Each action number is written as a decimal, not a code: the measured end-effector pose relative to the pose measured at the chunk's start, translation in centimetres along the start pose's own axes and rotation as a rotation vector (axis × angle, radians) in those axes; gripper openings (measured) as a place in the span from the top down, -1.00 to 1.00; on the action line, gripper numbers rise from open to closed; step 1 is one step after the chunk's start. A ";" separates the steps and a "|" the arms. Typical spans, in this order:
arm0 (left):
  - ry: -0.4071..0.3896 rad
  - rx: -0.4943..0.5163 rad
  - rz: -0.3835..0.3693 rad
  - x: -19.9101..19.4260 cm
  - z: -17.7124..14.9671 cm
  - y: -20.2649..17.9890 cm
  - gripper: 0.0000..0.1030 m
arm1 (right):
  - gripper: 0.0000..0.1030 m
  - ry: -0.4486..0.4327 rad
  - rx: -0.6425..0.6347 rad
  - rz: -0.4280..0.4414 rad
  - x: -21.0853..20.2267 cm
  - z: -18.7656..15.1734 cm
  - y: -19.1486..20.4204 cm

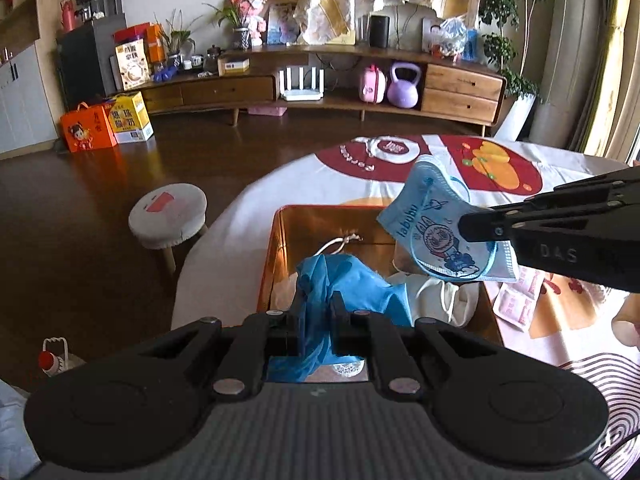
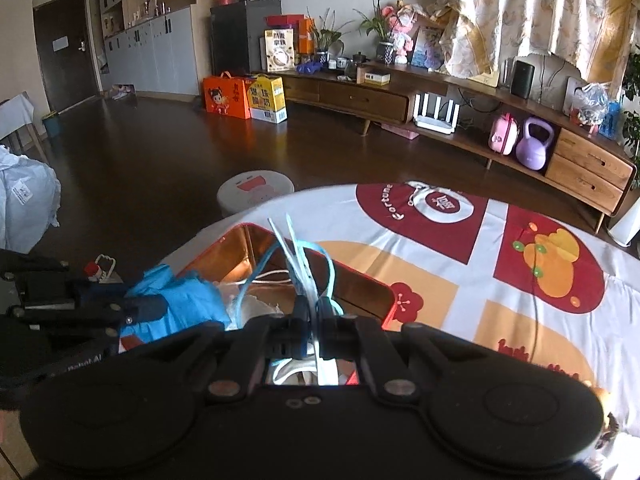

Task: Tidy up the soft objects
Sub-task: 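Carry the gloves with the left gripper while the right gripper carries the mask into the tin, then open the left gripper releasing the gloves while the right gripper releases the mask in the tin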

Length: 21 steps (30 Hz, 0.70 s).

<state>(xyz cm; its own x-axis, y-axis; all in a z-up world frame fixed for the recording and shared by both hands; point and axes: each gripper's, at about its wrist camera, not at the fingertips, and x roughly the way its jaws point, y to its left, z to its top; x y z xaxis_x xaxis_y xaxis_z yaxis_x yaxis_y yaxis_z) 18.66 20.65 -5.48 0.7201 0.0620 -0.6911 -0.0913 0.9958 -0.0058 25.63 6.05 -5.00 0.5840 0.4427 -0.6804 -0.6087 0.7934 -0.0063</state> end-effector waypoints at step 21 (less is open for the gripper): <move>0.082 0.017 -0.003 4.7 -0.7 -0.7 0.79 | 0.73 0.076 0.046 0.063 2.8 -2.0 0.2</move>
<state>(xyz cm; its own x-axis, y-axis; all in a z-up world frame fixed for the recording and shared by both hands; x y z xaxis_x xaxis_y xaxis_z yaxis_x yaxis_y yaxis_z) 21.64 20.19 -9.17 0.6616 0.0542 -0.7479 -0.0775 0.9970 0.0036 26.10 6.65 -8.35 0.5019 0.4602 -0.7323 -0.6163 0.7843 0.0705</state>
